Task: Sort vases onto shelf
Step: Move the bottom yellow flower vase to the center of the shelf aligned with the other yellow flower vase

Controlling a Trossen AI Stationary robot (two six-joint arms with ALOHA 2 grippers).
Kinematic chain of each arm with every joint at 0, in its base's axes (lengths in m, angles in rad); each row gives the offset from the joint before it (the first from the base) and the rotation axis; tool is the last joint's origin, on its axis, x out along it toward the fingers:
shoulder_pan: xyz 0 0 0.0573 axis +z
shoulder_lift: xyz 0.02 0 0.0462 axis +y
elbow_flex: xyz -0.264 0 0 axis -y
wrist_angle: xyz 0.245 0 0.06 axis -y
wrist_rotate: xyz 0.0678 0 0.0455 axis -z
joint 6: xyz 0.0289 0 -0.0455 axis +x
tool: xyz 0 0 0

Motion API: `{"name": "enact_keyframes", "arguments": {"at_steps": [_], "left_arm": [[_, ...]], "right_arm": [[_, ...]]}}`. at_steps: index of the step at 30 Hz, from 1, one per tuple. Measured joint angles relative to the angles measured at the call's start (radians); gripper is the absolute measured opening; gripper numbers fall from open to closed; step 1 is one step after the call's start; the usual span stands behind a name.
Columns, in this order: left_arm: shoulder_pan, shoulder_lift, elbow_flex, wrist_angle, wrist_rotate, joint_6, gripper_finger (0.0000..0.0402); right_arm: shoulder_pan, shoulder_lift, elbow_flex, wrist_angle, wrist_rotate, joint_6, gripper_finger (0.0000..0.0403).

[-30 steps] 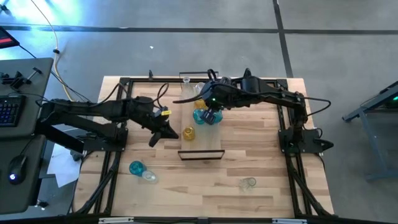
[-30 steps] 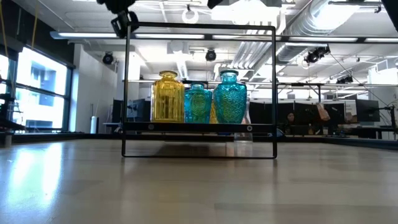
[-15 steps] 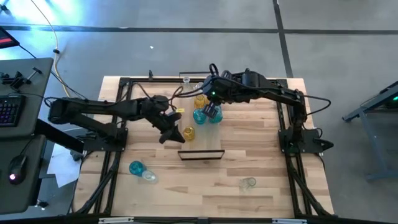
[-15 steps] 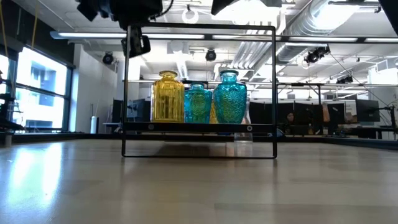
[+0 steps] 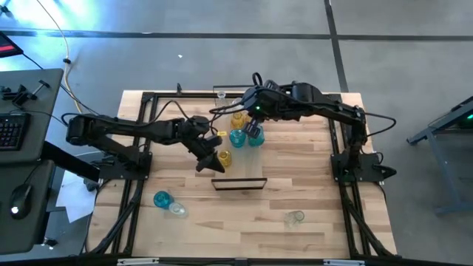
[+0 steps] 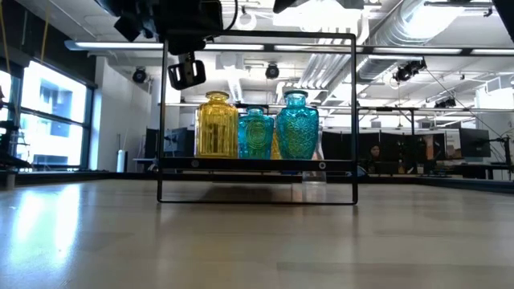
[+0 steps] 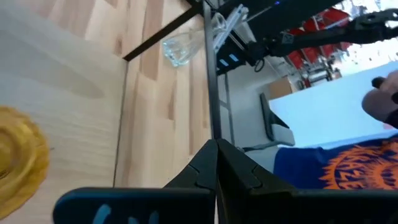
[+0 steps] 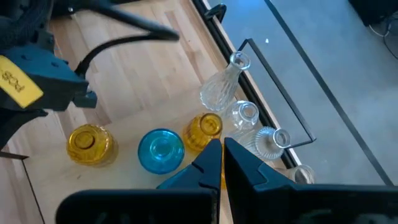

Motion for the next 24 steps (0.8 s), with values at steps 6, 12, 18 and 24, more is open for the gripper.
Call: {"name": "enact_keyframes", "arguments": {"at_steps": [6,12,18,24], "left_arm": [[-0.001,0.017,0.000,0.005,-0.017,0.008,0.0000],[-0.009,0.016,0.000,-0.001,-0.113,0.041,0.0000],[-0.033,0.016,0.000,-0.005,-0.147,0.080,0.0000],[-0.072,0.013,0.000,-0.092,-0.214,0.132,0.0000]], "right_arm": [[-0.001,-0.015,0.000,0.006,0.000,-0.004,0.0000],[0.000,-0.017,0.000,0.006,-0.003,-0.007,0.0000],[0.000,-0.017,0.000,0.006,-0.007,-0.007,0.0000],[0.000,-0.017,0.000,0.006,-0.007,-0.007,0.0000]]}}
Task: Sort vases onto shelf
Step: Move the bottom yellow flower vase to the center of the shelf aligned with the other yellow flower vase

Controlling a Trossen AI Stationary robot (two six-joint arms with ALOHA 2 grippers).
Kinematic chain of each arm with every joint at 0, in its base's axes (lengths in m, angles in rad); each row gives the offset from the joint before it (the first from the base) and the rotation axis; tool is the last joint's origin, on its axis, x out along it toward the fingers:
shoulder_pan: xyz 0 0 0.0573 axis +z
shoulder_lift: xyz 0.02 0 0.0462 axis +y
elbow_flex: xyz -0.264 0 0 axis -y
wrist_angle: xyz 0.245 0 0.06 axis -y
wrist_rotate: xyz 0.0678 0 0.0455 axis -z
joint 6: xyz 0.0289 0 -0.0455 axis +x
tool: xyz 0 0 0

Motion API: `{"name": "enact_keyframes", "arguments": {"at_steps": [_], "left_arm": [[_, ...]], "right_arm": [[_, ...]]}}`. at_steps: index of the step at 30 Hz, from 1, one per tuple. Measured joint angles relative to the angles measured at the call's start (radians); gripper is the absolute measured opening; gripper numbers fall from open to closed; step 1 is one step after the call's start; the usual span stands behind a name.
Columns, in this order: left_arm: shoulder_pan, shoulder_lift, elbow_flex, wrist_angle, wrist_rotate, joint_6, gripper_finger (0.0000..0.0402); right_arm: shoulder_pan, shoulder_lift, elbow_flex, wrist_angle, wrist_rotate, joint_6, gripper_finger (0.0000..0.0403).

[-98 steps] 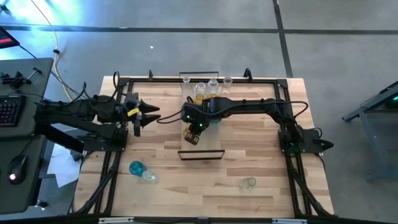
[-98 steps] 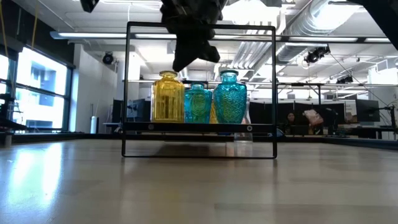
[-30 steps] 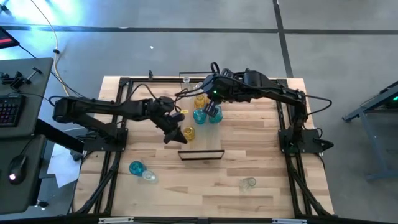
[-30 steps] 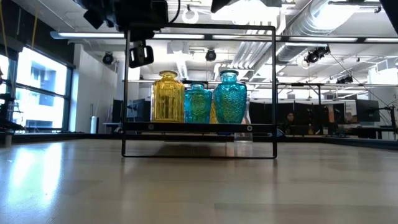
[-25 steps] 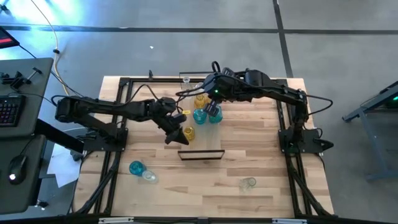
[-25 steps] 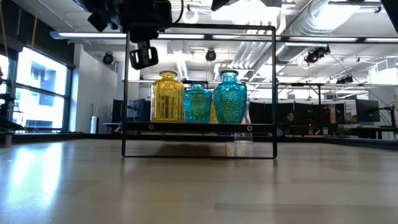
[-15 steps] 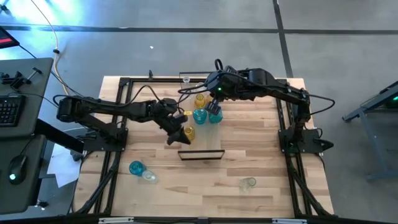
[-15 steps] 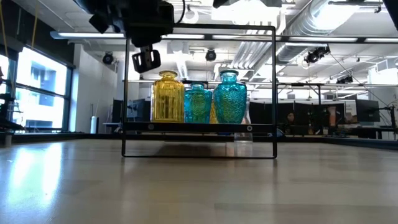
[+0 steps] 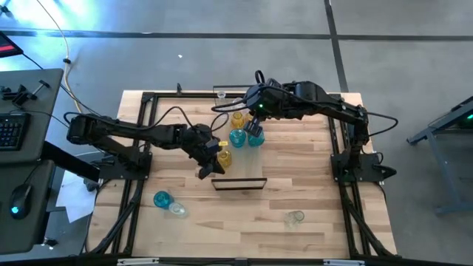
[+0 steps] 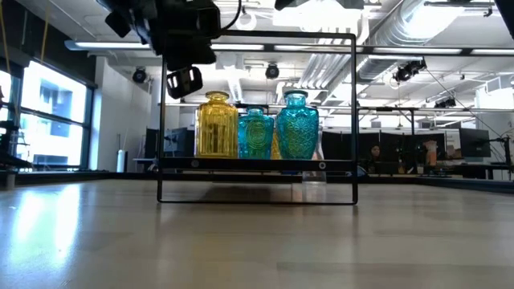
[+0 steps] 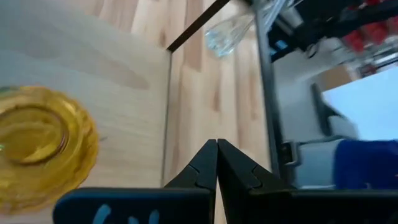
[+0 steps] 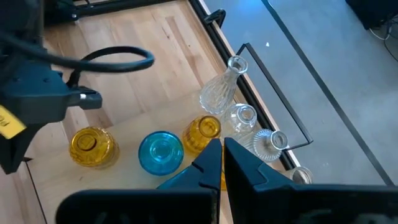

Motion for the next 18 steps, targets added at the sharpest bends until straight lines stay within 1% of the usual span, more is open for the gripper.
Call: {"name": "enact_keyframes", "arguments": {"at_steps": [3,8,16,18], "left_arm": [[-0.022,-0.001,0.000,-0.030,-0.052,0.032,0.0000],[-0.065,-0.010,0.000,-0.031,-0.127,0.062,0.0000],[-0.122,-0.044,0.002,-0.035,-0.341,0.105,0.0000],[-0.126,-0.044,0.002,-0.036,-0.354,0.105,0.0000]], "right_arm": [[0.000,0.000,0.000,0.000,0.000,0.000,0.0000],[0.000,0.000,0.000,0.000,-0.002,0.000,0.0000],[0.000,0.000,0.000,0.000,-0.003,-0.006,0.0000],[0.000,0.000,0.000,0.000,-0.003,-0.012,0.0000]]}}
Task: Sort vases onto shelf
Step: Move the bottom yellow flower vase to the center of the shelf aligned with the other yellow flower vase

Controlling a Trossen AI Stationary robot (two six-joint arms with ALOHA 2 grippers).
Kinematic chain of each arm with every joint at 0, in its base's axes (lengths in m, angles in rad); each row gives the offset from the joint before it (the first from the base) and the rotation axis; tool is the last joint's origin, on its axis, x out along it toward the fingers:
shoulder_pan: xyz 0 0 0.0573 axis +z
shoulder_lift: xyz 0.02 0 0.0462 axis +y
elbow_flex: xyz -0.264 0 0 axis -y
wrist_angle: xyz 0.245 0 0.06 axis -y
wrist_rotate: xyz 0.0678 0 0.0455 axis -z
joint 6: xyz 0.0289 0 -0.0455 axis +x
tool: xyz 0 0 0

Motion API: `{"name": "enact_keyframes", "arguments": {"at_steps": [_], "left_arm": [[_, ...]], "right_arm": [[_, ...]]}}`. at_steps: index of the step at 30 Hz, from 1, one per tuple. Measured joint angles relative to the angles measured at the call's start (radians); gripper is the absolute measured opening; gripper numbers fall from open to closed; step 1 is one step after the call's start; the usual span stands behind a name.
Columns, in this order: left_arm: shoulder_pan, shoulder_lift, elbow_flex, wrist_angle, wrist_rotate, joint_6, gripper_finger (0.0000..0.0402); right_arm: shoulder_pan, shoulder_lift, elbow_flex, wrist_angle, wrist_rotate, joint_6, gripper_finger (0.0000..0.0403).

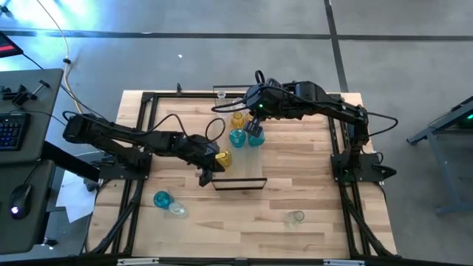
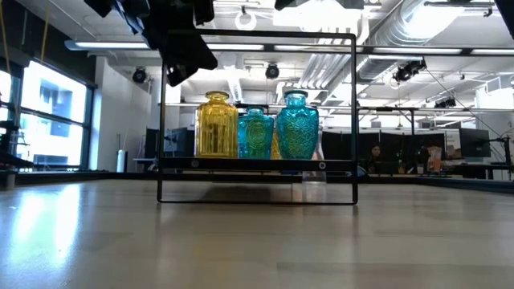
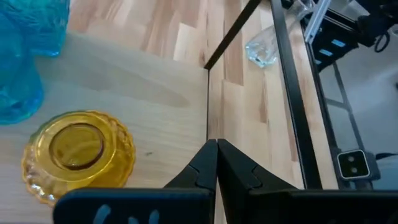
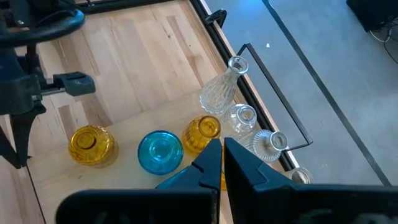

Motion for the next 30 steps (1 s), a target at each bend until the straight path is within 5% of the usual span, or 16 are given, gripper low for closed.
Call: {"name": "enact_keyframes", "arguments": {"at_steps": [30], "left_arm": [[0.033,0.033,-0.001,-0.026,-0.102,-0.123,0.0000]], "right_arm": [[-0.001,-0.022,0.000,0.012,-0.008,-0.040,0.0000]]}}
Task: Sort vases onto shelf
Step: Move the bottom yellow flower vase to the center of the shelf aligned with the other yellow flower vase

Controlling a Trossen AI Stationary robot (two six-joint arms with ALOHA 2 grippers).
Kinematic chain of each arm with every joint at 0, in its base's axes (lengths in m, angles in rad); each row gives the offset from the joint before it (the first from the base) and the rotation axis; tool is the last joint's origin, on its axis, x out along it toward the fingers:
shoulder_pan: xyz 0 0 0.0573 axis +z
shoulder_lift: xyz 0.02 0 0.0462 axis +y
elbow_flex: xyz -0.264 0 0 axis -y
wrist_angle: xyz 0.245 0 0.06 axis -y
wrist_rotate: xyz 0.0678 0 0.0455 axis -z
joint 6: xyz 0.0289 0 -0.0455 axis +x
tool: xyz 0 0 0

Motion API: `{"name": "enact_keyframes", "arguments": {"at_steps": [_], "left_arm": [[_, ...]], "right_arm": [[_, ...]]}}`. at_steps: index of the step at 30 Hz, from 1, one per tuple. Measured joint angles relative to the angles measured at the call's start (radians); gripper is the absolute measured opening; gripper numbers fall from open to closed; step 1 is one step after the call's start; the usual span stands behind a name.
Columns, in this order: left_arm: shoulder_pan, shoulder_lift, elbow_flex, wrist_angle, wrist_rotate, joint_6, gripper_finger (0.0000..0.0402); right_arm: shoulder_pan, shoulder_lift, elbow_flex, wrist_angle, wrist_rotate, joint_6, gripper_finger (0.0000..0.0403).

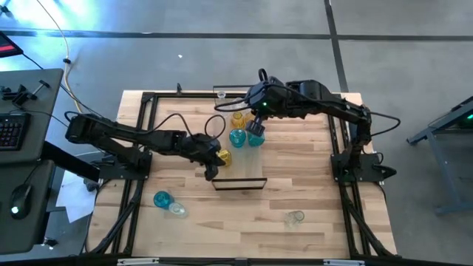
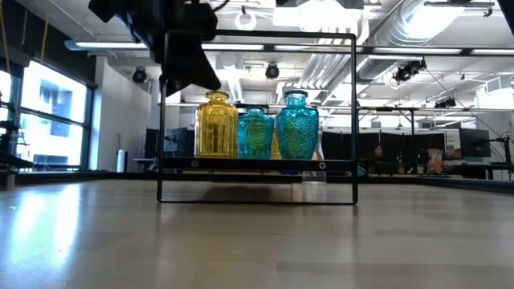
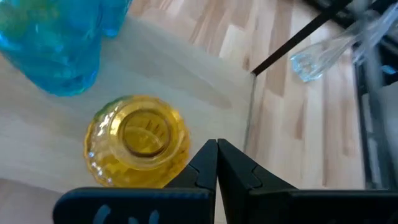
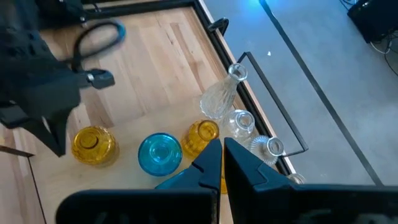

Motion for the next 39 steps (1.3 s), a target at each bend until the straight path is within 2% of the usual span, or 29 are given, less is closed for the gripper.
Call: {"name": "enact_keyframes", "arguments": {"at_steps": [12,39], "left_arm": [[0.008,0.081,0.000,0.019,0.006,-0.020,0.0000],[0.115,0.081,0.000,-0.006,-0.015,0.035,0.0000]], "right_arm": [[0.004,-0.038,0.000,0.018,0.000,0.012,0.0000],[0.021,-0.049,0.000,-0.011,0.001,0.011,0.0000]]}}
